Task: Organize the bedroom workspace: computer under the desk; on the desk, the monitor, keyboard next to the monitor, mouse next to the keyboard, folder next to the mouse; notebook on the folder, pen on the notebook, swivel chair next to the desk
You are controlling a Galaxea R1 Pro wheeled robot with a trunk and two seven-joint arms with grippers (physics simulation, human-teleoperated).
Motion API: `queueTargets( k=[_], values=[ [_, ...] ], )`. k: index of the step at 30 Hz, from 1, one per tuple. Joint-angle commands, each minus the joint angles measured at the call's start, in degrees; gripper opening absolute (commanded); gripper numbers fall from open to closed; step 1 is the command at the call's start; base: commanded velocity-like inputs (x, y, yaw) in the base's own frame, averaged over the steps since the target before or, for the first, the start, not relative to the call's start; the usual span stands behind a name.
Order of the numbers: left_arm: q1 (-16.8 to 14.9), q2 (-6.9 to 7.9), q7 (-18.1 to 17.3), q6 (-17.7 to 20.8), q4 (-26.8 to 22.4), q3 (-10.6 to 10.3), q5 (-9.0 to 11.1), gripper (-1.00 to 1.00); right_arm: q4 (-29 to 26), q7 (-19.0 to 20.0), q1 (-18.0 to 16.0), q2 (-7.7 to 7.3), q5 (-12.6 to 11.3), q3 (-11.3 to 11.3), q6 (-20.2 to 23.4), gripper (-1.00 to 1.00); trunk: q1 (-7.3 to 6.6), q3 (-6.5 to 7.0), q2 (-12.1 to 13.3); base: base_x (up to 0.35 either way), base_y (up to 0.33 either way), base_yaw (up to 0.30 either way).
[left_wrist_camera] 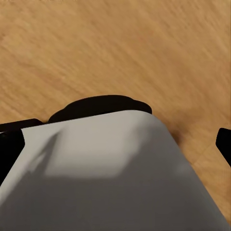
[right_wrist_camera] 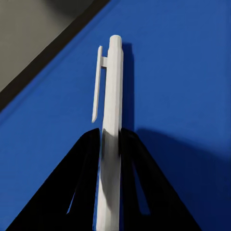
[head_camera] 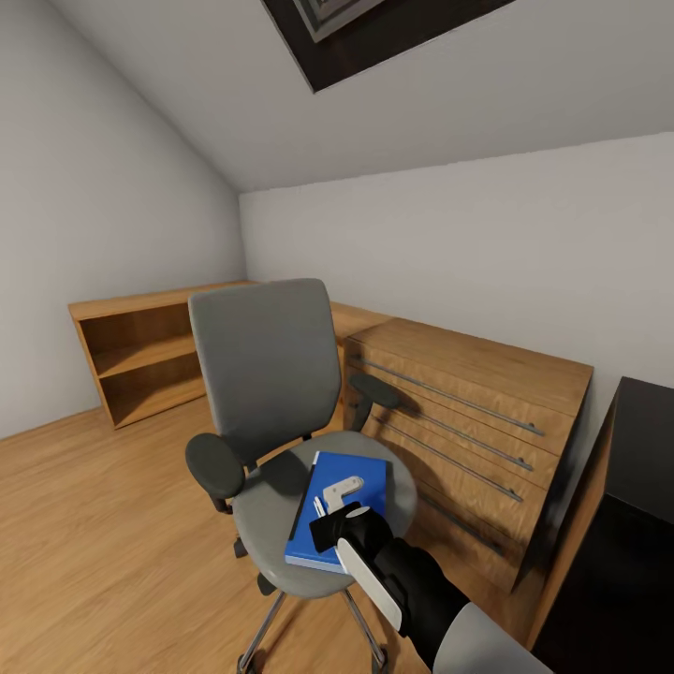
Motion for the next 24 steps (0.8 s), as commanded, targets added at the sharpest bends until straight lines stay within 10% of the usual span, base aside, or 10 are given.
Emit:
queueTargets(
  k=[1, 24],
  values=[
    [0.0, 0.06, 0.3, 0.1, -0.2, -0.2, 0.2, 1.00, -0.1, -0.6, -0.1, -0.03, -0.7, 0.1, 0.1, -1.00, -0.01, -0.05, 0.0, 0.000, 0.000, 0.000],
    [0.0, -0.46, 0.3, -0.3, -0.2, -0.2, -0.1, 1.00, -0.9, -0.5, 0.0, -0.35, -0.8, 0.0, 0.1, -1.00, -2.86, 2.28, 5.2, 0.000, 0.000, 0.000]
  ],
)
